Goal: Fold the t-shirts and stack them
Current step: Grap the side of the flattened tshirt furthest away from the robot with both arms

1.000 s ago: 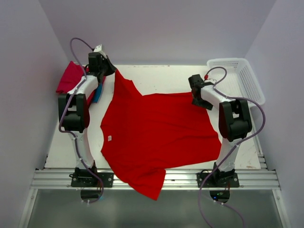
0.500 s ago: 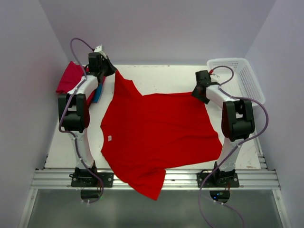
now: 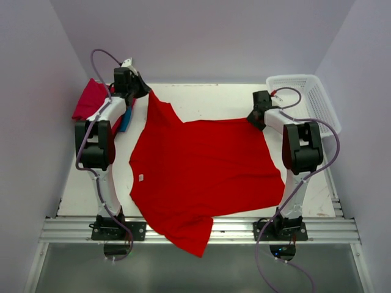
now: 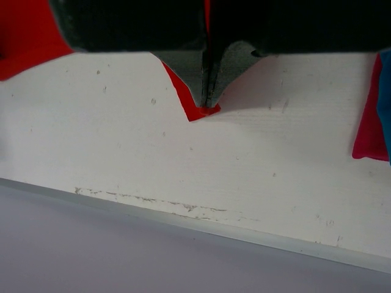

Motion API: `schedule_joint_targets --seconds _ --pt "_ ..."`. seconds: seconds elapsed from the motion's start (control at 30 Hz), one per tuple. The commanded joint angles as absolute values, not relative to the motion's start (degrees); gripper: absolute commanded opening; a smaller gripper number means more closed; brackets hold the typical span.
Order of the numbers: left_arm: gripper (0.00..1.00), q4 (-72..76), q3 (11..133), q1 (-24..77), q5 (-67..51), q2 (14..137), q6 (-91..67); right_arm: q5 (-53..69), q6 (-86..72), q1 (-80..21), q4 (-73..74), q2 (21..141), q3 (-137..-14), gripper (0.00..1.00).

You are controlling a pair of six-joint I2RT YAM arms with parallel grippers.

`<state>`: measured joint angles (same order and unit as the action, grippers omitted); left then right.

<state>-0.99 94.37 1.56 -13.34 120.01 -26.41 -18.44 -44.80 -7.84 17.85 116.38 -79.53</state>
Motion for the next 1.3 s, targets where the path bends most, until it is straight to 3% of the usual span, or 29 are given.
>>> schedule_joint_targets --seconds 0.0,0.43,0.8,1.27 --pt "0.00 0.53 94.40 1.05 -14.94 117.51 -26.98 -18.81 -46.32 -6.94 15.21 118.03 -82.97 0.47" --pt "0.00 0.88 94.31 1.23 -15.29 117.86 -27.07 -20.03 -45.62 -5.01 14.50 119.00 -86.04 0.48" --pt "0.00 0.62 94.31 1.23 -15.03 117.95 -26.98 -22.50 -46.05 -4.66 17.05 121.55 -88.68 0.41" --pt "0.00 0.97 93.52 1.23 -14.85 117.86 -27.07 -23.12 -47.73 -4.57 18.11 115.86 -82.54 0.38"
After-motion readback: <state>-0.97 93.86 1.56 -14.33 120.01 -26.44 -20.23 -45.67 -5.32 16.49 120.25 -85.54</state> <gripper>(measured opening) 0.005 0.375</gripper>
